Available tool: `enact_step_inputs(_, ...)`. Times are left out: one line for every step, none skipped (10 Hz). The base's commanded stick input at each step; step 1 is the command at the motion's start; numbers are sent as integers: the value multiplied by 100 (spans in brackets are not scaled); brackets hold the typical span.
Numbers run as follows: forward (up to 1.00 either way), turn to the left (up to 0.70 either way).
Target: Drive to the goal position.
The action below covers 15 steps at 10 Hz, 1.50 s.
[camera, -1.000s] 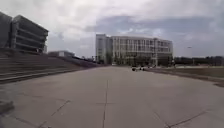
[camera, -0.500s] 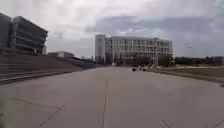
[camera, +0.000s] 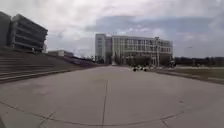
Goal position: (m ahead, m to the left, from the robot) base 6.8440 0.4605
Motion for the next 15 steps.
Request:
enact_step_inputs(62, 0)
enact_step_inputs(62, 0)
enact_step_inputs(62, 0)
enact_step_inputs(62, 0)
enact_step_inputs(62, 0)
enact_step_inputs(62, 0)
enact_step_inputs(62, 0)
enact_step_inputs(62, 0)
enact_step_inputs(62, 0)
enact_step_inputs(62, 0)
enact_step_inputs(62, 0)
enact_step_inputs(62, 0)
enact_step_inputs(62, 0)
enact_step_inputs(62, 0)
enact_step_inputs(62, 0)
